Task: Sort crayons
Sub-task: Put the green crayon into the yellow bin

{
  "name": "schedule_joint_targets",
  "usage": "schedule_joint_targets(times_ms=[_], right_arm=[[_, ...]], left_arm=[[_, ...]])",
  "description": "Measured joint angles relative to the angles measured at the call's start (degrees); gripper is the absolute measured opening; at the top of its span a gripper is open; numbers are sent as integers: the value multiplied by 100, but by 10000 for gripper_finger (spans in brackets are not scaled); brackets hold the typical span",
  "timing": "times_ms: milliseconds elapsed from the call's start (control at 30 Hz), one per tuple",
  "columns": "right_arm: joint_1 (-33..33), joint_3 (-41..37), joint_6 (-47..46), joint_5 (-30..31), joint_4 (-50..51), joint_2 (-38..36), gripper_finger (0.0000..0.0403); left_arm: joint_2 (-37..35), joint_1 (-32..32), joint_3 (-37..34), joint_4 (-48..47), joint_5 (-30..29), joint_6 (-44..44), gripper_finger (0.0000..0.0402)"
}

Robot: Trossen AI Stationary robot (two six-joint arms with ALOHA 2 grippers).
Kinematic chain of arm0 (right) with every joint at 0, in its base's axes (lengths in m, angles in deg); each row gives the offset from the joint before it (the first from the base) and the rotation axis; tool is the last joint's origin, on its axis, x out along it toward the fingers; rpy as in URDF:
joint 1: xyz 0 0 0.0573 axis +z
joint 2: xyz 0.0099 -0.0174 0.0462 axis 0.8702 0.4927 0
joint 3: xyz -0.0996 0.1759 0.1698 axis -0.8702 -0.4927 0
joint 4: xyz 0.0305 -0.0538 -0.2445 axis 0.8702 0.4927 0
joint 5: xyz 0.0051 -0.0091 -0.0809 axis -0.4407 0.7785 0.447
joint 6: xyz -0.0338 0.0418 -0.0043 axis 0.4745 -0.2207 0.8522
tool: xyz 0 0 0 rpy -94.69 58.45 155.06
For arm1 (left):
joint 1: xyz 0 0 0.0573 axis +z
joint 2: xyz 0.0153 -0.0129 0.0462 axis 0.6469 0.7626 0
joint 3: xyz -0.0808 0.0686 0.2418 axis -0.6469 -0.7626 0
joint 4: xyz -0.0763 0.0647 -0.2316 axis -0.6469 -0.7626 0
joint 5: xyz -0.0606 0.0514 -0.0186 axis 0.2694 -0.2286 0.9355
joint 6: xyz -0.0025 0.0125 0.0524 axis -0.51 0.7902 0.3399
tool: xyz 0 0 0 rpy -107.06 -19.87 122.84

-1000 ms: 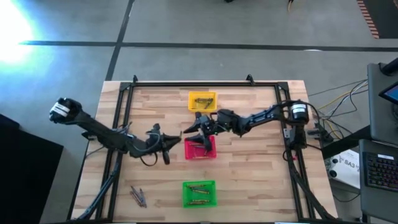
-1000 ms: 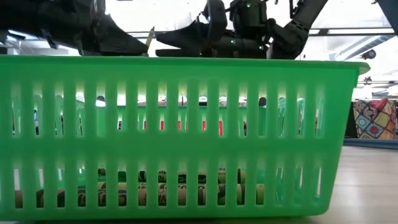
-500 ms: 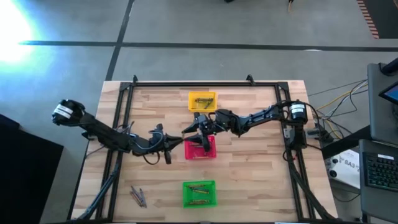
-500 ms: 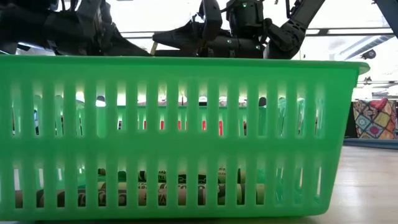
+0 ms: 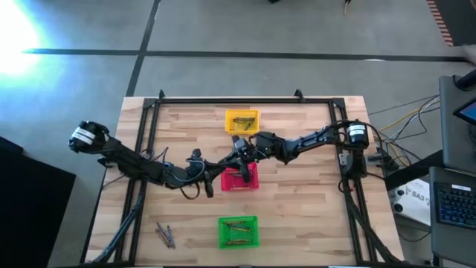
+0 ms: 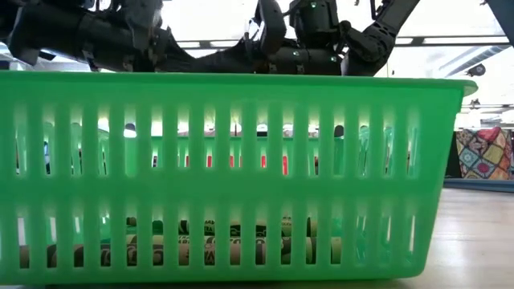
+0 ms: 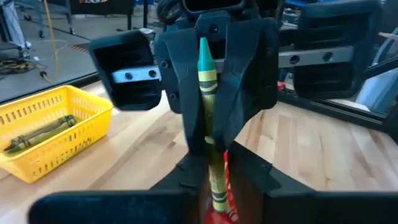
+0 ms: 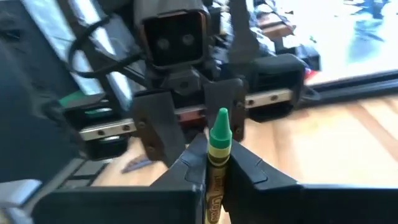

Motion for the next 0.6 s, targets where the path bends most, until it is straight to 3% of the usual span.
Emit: schedule_joint_targets(times_ms=[200,367,433,600], right_arm=[[-272,32,792,1368,1504,-323,17],[-600,405,2031,3220,2943,-512,16],[-813,501,2401,3288,3265,-497,17],[-1198,696,2333,2957,3408,-432,31]], left_arm=[[-111,-17,-217,-90,-160,-213,86],[-179,-10,-284,-137,-195,-297,112],[-181,-13,-286,-156,-189,-316,117],[-181,-9,-293,-345,-196,-320,118]])
